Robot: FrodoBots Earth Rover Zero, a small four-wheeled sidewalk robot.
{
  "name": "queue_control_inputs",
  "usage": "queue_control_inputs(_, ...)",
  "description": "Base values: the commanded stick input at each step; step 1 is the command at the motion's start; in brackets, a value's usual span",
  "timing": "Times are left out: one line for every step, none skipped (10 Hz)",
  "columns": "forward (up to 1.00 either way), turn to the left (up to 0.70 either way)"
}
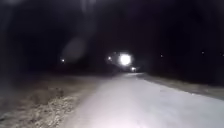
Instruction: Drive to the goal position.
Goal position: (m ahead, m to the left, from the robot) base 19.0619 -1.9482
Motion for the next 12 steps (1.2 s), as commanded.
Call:
queue_control_inputs(1.00, 0.00)
queue_control_inputs(1.00, 0.00)
queue_control_inputs(1.00, 0.00)
queue_control_inputs(1.00, 0.00)
queue_control_inputs(1.00, 0.00)
queue_control_inputs(1.00, 0.00)
queue_control_inputs(1.00, 0.00)
queue_control_inputs(1.00, 0.01)
queue_control_inputs(1.00, 0.21)
queue_control_inputs(1.00, 0.38)
queue_control_inputs(1.00, 0.00)
queue_control_inputs(1.00, 0.00)
